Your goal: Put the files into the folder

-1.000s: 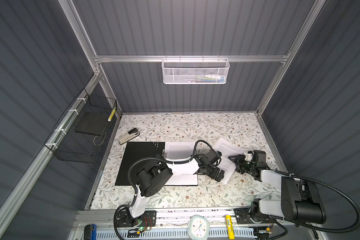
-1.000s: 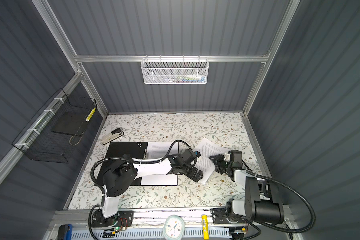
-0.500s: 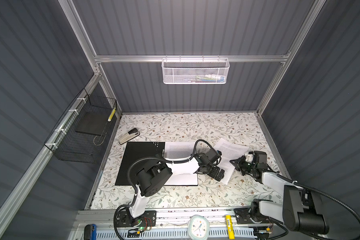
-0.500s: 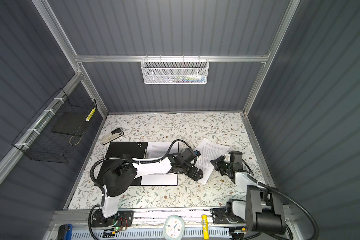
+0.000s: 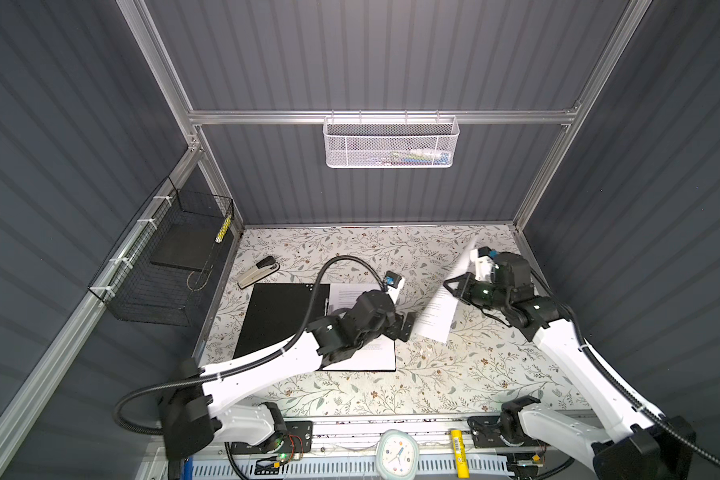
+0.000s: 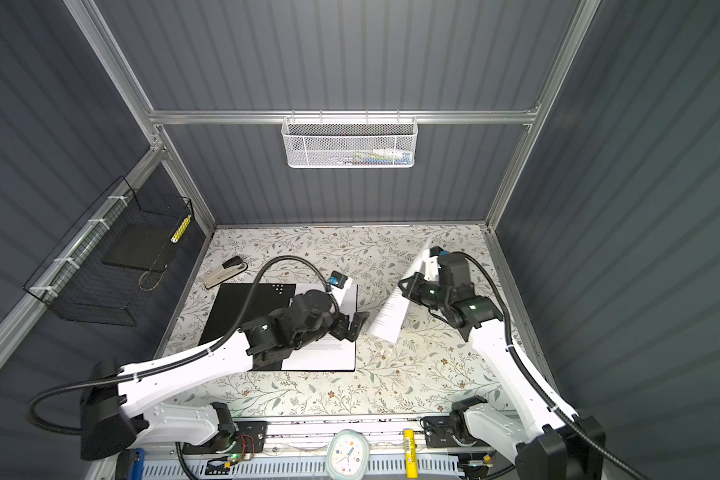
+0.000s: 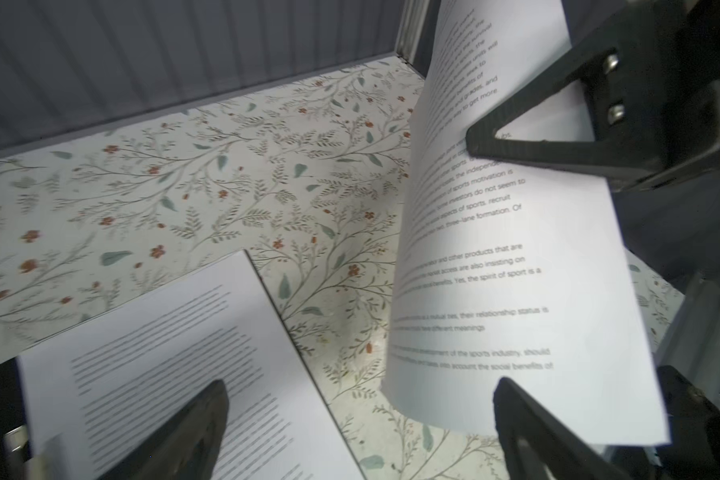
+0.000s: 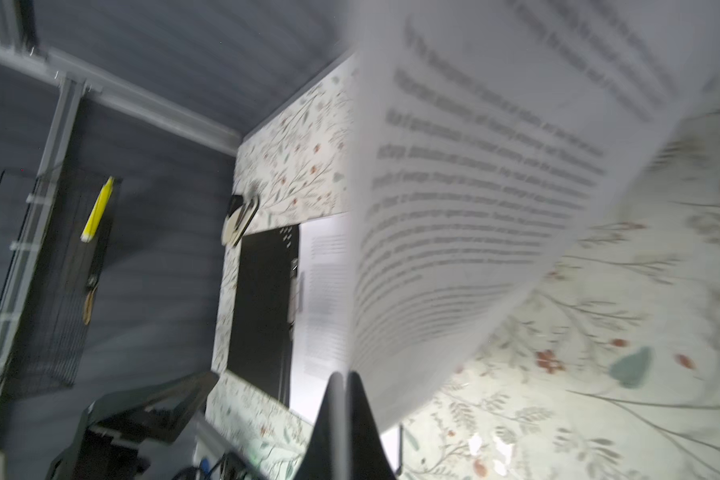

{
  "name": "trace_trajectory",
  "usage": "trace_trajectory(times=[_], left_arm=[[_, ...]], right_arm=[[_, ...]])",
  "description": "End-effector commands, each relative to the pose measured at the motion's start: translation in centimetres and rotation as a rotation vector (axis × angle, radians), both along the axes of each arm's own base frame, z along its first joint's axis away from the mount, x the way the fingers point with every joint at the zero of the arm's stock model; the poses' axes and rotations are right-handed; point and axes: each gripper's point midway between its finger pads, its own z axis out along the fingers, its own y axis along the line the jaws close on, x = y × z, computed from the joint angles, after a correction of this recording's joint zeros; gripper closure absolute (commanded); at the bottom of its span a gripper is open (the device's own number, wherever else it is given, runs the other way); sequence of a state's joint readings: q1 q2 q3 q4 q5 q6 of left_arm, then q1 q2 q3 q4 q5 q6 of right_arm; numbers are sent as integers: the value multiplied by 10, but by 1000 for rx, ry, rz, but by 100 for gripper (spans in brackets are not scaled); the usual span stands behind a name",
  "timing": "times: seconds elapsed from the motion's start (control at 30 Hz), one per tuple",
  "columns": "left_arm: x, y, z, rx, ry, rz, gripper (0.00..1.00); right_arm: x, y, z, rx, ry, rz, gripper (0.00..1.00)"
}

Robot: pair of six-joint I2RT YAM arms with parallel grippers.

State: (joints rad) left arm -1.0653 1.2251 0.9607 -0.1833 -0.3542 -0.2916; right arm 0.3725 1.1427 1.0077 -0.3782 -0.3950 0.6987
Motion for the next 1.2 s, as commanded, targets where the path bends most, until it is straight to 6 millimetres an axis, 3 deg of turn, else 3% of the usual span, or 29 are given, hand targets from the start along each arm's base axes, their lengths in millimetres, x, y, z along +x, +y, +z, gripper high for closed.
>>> trace_trajectory(times=[0.0,0.07,0.13,0.23,0.3,0.4,0.6,0.73,0.93,1.17], left_arm=[[4,47,-7,147,-85,97,0],[-2,67,-3,181,-95,110,0],[-10,85,1,209,-100,116,0],[-18,114,8,217,-122,154,0],[-24,128,12,216,-130,168,0],[-29,141,9,227,-117,183,0],[-42,146,-10,259,-17,161,0],[-42,151,-14,284,-10,175,0],[-37,148,-14,296,-41,173,0],[-39,140,-22,316,-14,138,0]], right_arm=[[-11,59,7,9,38,183,100],[-18,97,27,38,6,294,100],[-24,122,46,94,-23,376,100],[-25,136,62,199,-34,422,100],[-21,136,58,218,-21,424,100],[-9,131,26,221,35,393,100],[10,129,-102,43,187,378,100],[17,123,-161,-38,227,343,100],[16,119,-196,-80,268,323,100],[12,128,-200,-71,280,319,100]])
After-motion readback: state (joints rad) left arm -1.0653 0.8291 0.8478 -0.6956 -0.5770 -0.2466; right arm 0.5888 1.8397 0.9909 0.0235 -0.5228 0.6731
